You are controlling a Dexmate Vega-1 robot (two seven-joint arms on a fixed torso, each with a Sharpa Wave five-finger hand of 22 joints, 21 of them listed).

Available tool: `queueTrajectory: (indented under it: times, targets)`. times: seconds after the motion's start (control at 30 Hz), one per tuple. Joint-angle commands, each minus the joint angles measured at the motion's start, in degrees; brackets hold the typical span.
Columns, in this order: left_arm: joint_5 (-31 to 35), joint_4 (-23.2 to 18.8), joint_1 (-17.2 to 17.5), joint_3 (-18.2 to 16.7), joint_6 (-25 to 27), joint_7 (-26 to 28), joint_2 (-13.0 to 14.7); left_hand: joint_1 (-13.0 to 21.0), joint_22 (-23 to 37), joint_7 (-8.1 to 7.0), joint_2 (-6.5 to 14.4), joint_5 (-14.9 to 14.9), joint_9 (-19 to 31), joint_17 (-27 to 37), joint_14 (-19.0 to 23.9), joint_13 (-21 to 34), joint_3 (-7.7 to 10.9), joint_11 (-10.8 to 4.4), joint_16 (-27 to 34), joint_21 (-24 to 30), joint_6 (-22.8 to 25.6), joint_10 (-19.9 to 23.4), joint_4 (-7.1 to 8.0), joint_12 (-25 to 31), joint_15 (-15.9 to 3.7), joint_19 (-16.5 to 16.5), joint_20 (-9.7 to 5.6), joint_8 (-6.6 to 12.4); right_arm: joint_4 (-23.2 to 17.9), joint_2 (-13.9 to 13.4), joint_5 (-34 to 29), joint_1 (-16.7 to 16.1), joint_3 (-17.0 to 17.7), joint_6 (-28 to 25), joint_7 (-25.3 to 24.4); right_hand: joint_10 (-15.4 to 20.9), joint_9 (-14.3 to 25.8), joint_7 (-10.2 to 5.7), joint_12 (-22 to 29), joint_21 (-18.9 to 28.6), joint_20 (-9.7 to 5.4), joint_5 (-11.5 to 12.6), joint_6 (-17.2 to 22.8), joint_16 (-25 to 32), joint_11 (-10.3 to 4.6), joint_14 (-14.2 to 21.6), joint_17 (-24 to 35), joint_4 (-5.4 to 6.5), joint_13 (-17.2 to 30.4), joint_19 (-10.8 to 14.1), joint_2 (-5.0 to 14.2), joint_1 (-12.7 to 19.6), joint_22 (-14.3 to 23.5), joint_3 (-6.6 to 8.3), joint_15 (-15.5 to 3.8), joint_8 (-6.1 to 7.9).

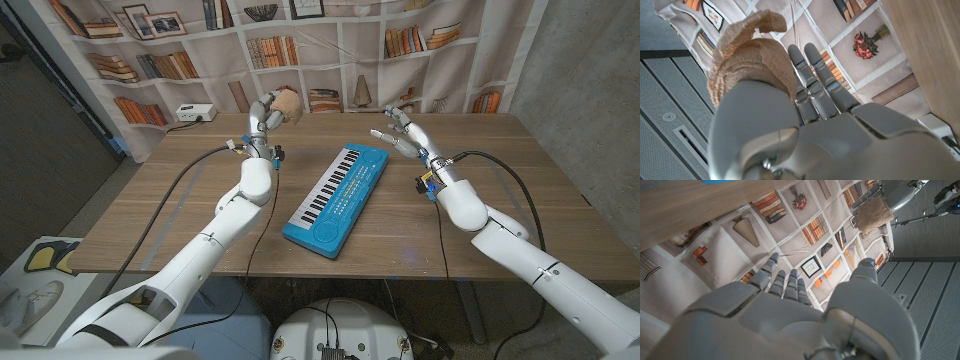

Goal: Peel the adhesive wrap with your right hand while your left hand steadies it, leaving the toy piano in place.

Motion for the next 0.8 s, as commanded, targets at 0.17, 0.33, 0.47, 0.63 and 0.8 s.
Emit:
queueTrajectory:
  times: [0.17, 0.33, 0.47, 0.63, 0.8]
  targets:
    - [-4.13, -2.59, 0.49, -0.77, 3.96, -1.23, 0.00, 0.49, -0.04, -1.15, -0.01, 0.42, 1.33, 0.13, 0.84, -0.10, -0.25, -0.91, 0.06, 0.89, 2.15, 1.79, -0.08, -0.30, -0.01, 0.01, -0.23, 0.94, -4.47, -0.49, -8.69, -1.06, -0.90, -4.21, -2.74, 0.50, 0.22, -0.10, 0.00, 0.32, -0.09, -0.07, 0.38, 0.15, -0.08, 0.61, 0.11, -0.13, 0.01, 1.71, -0.27, 0.88, 0.11, 0.54, -0.44, -0.18]
    - [-7.44, -3.69, 0.64, -1.53, 5.01, -2.87, -0.07, 0.55, -0.15, -1.17, -0.14, 0.43, 1.19, 0.11, 0.94, -0.21, -0.30, -0.92, 0.04, 1.18, 2.16, 2.00, -0.14, -0.37, -0.04, -0.04, -0.28, 0.91, -5.25, -0.29, -10.17, -1.14, -1.37, -4.96, -3.16, 0.72, 0.23, -0.22, -0.01, 0.23, -0.13, -0.12, 0.48, 0.17, -0.27, 1.04, 0.12, -0.08, 0.00, 2.06, -0.38, 1.11, 0.13, 0.59, -0.70, -0.23]
    - [-7.73, -4.31, 0.70, -1.46, 5.65, -3.10, 0.42, 0.57, -0.25, -1.18, -0.14, 0.44, 1.04, 0.02, 0.97, -0.19, -0.33, -0.92, -0.05, 1.45, 2.16, 2.21, -0.11, -0.37, -0.02, -0.17, -0.26, 0.88, -6.83, -0.36, -12.63, -1.40, -1.67, -6.91, -3.86, 0.99, 0.24, -0.41, 0.01, 0.21, -0.21, -0.15, 0.69, 0.26, -0.48, 1.62, 0.15, -0.02, 0.00, 2.55, -0.43, 1.32, 0.16, 0.65, -1.09, -0.24]
    - [-7.80, -4.96, 0.75, -1.18, 5.84, -3.38, 0.79, 0.56, -0.36, -1.21, -0.15, 0.42, 0.89, -0.03, 0.93, -0.22, -0.36, -0.91, -0.16, 1.80, 2.22, 2.29, -0.07, -0.45, -0.01, -0.22, -0.33, 0.86, -8.16, -0.35, -14.79, -1.28, -2.24, -8.74, -4.04, 2.10, 0.26, -0.67, 0.21, 0.62, -0.74, -0.23, 1.08, 0.61, -0.80, 3.40, 0.24, 0.11, 0.02, 4.82, -0.50, 1.85, 0.32, 0.84, -2.10, -0.31]
    - [-8.72, -6.56, 0.91, -1.24, 7.22, -4.14, 1.42, 0.60, -0.51, -1.42, -0.14, 0.42, 0.71, -0.03, 1.07, -0.19, -0.39, -0.94, -0.17, 2.17, 2.20, 2.26, -0.07, -0.57, -0.02, -0.39, -0.32, 0.81, -9.36, -0.19, -17.09, -1.15, -2.92, -10.52, -4.47, 2.75, 0.28, -1.14, 0.23, 0.79, -0.81, -0.32, 1.68, 1.32, -1.03, 5.92, 0.40, 0.27, 0.07, 6.34, -0.61, 2.23, 0.45, 0.98, -3.09, -0.29]
